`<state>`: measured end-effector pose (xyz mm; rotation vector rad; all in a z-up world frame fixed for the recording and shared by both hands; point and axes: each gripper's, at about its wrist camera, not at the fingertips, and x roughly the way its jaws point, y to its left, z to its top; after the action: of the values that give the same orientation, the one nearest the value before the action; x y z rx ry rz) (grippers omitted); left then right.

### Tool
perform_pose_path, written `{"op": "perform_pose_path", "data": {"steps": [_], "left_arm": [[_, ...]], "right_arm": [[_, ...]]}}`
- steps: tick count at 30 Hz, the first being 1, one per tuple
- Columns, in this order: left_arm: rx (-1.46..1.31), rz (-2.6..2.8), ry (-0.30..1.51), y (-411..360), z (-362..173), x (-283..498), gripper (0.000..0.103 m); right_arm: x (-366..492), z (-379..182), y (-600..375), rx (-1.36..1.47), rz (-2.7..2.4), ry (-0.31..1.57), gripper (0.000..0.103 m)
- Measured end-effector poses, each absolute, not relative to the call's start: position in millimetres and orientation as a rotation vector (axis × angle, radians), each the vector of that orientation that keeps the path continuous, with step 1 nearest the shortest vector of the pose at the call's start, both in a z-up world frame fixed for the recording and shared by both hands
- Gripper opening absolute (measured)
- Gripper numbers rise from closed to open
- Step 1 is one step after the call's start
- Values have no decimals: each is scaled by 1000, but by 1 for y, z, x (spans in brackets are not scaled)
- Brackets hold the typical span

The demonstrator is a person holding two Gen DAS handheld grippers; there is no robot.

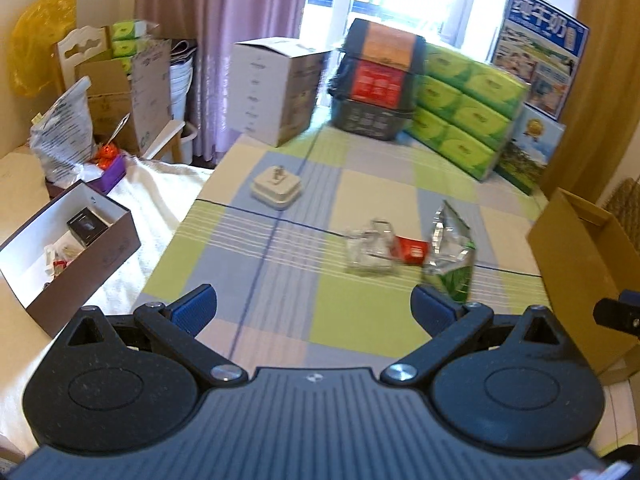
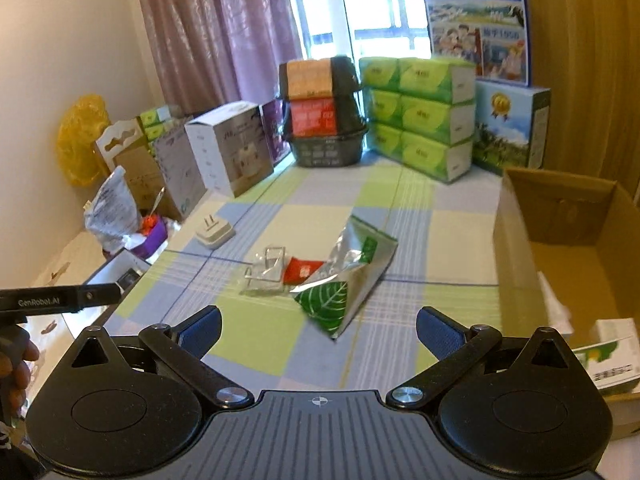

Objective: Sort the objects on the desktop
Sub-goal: 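Move both open tools back over the foil bag and plug adapter, then lower the right tool onto the foil bag while the left approaches the white plug adapter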

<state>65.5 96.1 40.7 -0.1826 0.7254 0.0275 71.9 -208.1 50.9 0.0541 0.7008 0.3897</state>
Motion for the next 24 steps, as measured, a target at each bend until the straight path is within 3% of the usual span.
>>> {"op": "perform_pose_path", "data": {"steps": [24], "left_arm": [[-53, -5, 798, 136, -35, 193, 101]], "right_arm": [[196, -48, -162, 160, 281, 846, 101]]}}
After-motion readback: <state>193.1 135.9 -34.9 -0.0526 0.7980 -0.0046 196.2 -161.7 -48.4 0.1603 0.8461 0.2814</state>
